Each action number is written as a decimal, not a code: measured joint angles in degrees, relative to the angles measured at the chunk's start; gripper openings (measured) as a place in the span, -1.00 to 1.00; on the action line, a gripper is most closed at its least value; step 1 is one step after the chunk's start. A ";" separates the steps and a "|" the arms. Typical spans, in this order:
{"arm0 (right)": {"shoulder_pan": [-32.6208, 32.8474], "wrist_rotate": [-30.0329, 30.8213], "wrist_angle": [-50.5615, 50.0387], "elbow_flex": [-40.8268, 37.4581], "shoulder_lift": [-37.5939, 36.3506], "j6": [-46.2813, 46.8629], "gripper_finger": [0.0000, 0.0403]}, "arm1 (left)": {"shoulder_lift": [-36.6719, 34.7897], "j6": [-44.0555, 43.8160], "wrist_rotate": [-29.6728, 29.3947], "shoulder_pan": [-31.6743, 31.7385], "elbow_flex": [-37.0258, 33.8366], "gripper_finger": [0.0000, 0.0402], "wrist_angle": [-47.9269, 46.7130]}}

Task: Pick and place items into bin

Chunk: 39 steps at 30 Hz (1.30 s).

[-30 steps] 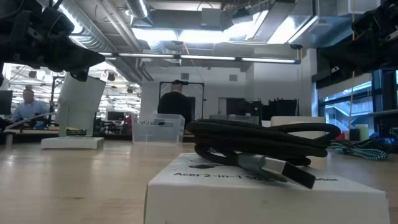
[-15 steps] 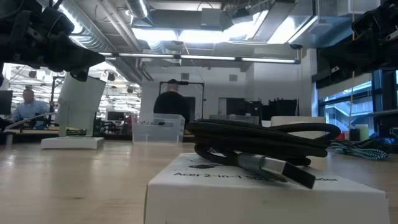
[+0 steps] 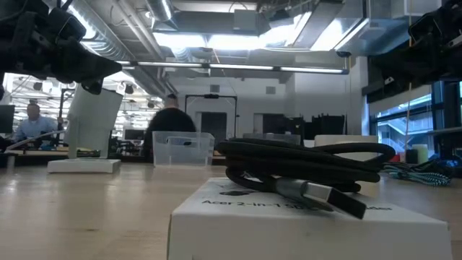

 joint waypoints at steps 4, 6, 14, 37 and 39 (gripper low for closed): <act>0.00 -0.02 0.01 0.02 -0.02 0.00 -0.89 | -0.01 0.06 -0.13 0.00 0.00 -0.98 0.02; 0.00 0.00 0.00 0.02 0.00 0.00 -0.89 | 0.01 0.85 -2.09 0.04 0.00 -0.98 0.54; -0.02 -0.02 0.01 0.00 0.00 0.00 -0.89 | 1.61 -1.53 -6.26 -0.96 3.91 -0.99 -4.57; -0.01 -0.02 0.01 0.01 -0.02 0.00 -0.89 | 60.93 3.82 -20.88 -27.63 52.98 -0.99 -37.31; -0.02 0.00 0.01 0.00 -0.01 0.00 -0.89 | 64.96 2.79 -20.47 -29.60 56.96 -0.99 -40.02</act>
